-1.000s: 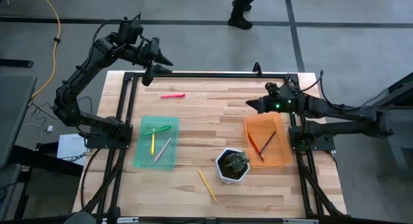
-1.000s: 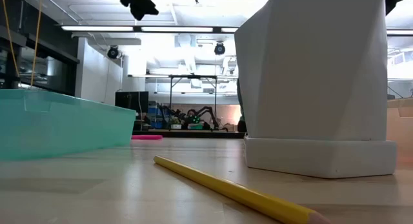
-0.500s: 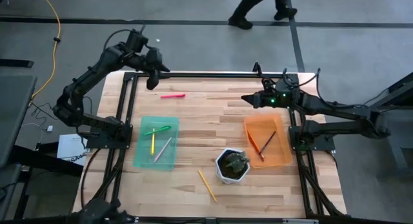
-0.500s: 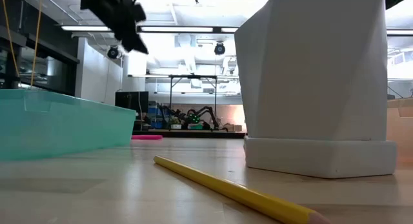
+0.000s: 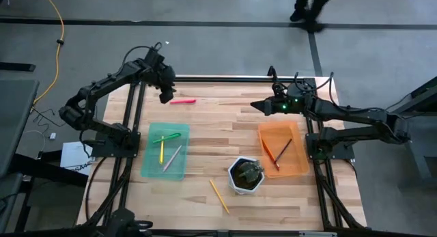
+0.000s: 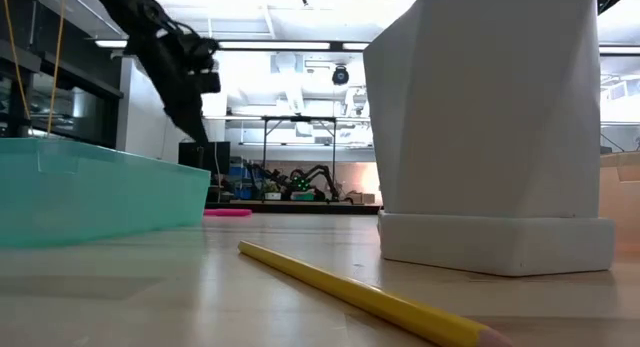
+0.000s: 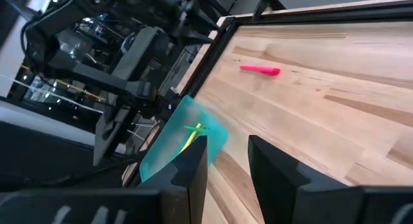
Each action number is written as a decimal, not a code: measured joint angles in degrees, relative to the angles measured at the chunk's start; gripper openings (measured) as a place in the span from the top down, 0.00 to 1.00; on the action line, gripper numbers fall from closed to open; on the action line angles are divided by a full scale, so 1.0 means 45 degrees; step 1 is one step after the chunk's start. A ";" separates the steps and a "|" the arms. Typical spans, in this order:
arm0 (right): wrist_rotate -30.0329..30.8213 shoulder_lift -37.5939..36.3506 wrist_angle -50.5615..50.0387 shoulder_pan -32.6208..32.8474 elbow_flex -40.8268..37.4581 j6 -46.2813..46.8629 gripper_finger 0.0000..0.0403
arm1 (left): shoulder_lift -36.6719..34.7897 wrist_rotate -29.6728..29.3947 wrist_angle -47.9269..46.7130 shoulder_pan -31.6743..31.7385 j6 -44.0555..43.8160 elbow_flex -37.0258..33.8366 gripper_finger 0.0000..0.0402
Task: Sort pens & pencils
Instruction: Put the dark pink pen into the green bin
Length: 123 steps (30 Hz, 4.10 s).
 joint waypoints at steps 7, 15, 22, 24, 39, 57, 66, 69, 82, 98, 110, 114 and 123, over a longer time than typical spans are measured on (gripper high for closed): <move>-0.0333 0.0000 -0.0088 0.0000 0.0000 -0.0369 0.74 | 0.0972 -0.0962 0.0090 -0.1055 0.0538 -0.0136 0.65; -0.0632 0.0000 -0.0205 -0.0056 0.0000 -0.1348 0.74 | 0.2163 -0.1936 0.0270 -0.2490 -0.0227 0.0015 0.65; -0.1365 0.0000 -0.0182 -0.0647 0.0000 -0.2378 0.74 | 0.2681 -0.2698 0.0259 -0.2657 -0.1165 0.0649 0.65; -0.1853 0.0000 -0.0086 -0.0873 0.0000 -0.2567 0.74 | 0.2857 -0.3001 0.0192 -0.2643 -0.1194 0.0761 0.65; -0.2646 -0.0015 0.0096 -0.2112 0.0000 -0.2758 0.74 | 0.4103 -0.2915 0.0060 -0.2478 -0.0927 0.0816 0.65; -0.2740 -0.0019 0.0106 -0.2472 0.0000 -0.2578 0.74 | 0.4181 -0.1675 -0.0058 -0.0817 -0.0266 0.0821 0.65; -0.2739 -0.0024 0.0107 -0.2472 0.0000 -0.2527 0.74 | 0.4976 -0.1603 -0.1093 -0.0836 0.0443 0.1720 0.65; -0.2739 -0.0024 0.0109 -0.2472 0.0000 -0.2526 0.74 | 0.5235 -0.1806 -0.1342 -0.1009 0.0611 0.2387 0.65; -0.2734 -0.0024 0.0101 -0.2463 0.0000 -0.2533 0.74 | 0.6419 -0.1565 -0.2632 -0.1358 0.1656 0.3254 0.65; -0.2734 -0.0024 0.0096 -0.2463 0.0000 -0.2678 0.74 | 0.6525 -0.2513 -0.1601 -0.2167 0.1674 0.3254 0.65; -0.2729 -0.0024 0.0082 -0.2458 0.0000 -0.2863 0.74 | 0.6610 -0.2332 -0.1599 -0.2167 0.1514 0.3245 0.65; -0.2731 -0.0024 0.0077 -0.2460 0.0000 -0.2949 0.74 | 0.6689 -0.2220 -0.1638 -0.2167 0.1508 0.3242 0.65; -0.2729 -0.0024 0.0048 -0.2458 0.0000 -0.3008 0.74 | 0.6746 -0.2069 -0.1680 -0.2167 0.1412 0.3215 0.65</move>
